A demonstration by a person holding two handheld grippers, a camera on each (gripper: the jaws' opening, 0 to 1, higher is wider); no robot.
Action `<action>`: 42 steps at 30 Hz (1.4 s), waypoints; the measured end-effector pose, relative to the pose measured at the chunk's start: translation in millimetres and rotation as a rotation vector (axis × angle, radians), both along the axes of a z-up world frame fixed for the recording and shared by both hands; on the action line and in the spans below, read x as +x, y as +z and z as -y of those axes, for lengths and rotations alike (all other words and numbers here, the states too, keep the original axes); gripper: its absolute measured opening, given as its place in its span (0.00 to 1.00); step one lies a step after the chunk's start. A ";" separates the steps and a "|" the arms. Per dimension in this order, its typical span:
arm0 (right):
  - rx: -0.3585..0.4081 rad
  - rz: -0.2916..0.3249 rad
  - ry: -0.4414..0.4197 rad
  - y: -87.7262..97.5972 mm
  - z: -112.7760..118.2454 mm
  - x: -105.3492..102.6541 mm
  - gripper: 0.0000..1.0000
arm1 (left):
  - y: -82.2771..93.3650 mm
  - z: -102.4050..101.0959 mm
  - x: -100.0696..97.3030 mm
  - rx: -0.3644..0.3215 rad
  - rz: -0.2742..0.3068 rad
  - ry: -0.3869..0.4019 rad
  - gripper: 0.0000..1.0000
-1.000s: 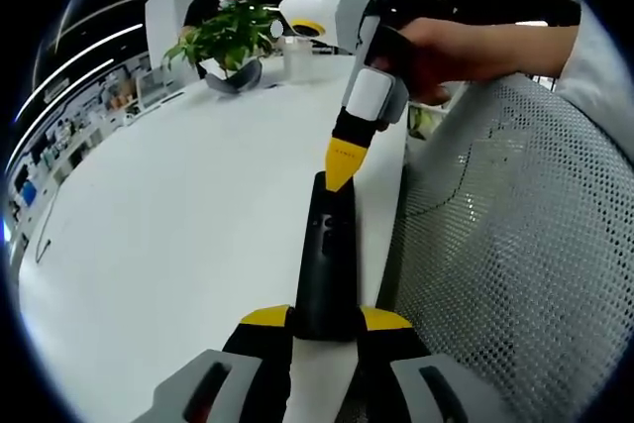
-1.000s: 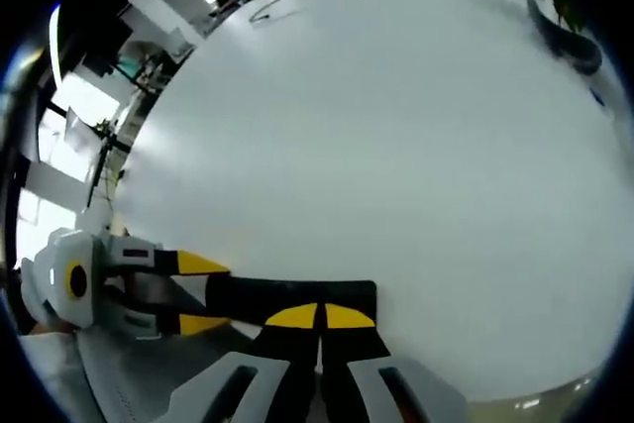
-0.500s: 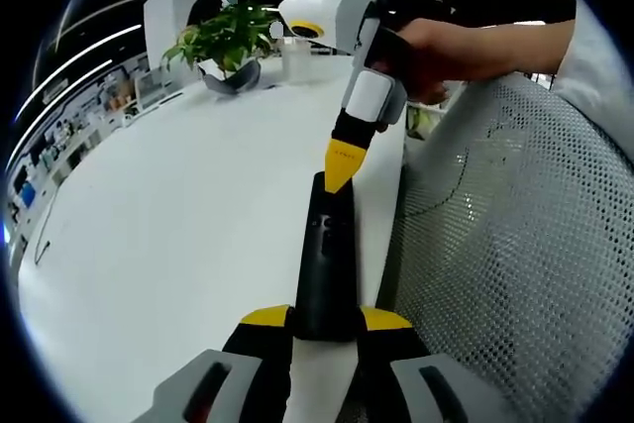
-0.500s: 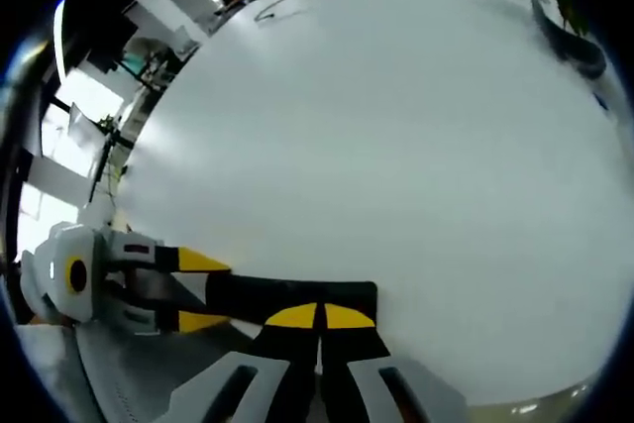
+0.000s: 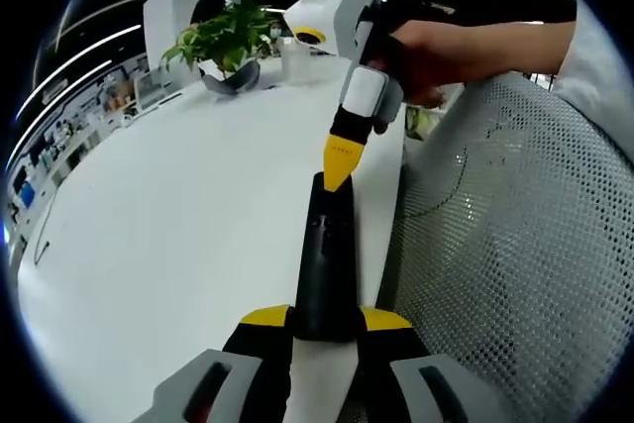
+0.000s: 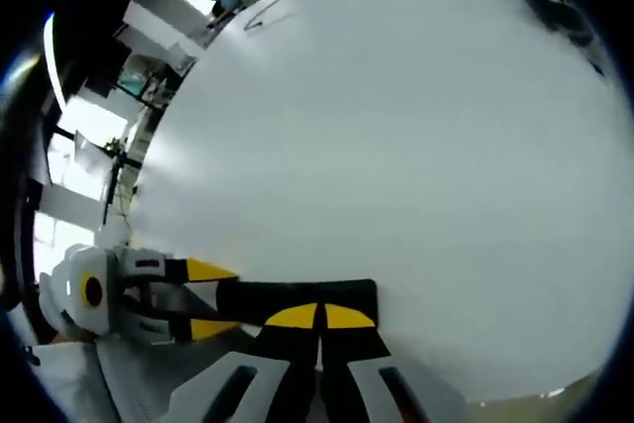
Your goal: Press the specified remote control buttons in sequence, fully releasing each button before pressing the next.
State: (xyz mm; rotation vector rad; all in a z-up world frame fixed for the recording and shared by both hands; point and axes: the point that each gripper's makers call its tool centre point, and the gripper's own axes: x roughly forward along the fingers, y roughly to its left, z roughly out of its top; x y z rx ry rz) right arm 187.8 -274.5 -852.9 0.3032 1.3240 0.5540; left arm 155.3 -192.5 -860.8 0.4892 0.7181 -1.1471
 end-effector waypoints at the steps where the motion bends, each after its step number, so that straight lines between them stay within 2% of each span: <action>1: 0.001 -0.003 -0.005 0.2 0.2 0.1 0.00 | 0.0 0.0 -0.1 0.000 0.000 -0.001 0.24; 6: -0.011 -0.004 -0.016 1.7 -2.2 -1.4 0.00 | 0.0 0.1 -0.8 -0.001 0.004 -0.010 0.24; 9: -0.037 0.017 0.000 2.3 -3.2 -1.5 0.00 | 0.2 0.2 -1.0 -0.004 0.003 -0.013 0.24; 13: -0.089 0.109 0.040 3.2 -2.7 5.7 0.00 | 0.6 0.4 -1.2 -0.005 0.002 -0.013 0.24; 15: -0.084 0.143 0.055 5.1 -6.4 8.0 0.00 | 0.7 0.7 -1.3 -0.004 0.002 -0.013 0.24; 20: -0.067 0.110 0.079 3.7 -12.8 2.3 0.00 | 1.1 1.4 -1.3 -0.002 0.002 -0.009 0.24; 25: -0.062 0.142 0.105 4.9 -17.8 5.2 0.00 | 1.0 1.4 -1.2 -0.001 0.004 -0.011 0.24; 28: -0.083 0.127 0.133 -0.9 -18.0 2.0 0.00 | 0.9 1.3 -1.1 -0.001 0.004 -0.010 0.24; 31: -0.076 0.146 0.126 1.5 -17.5 4.4 0.00 | 0.9 1.4 -0.9 -0.002 0.005 -0.011 0.24; 42: -0.047 0.126 0.076 -0.5 -16.4 5.0 0.00 | 1.0 1.2 -0.5 -0.011 0.006 -0.007 0.24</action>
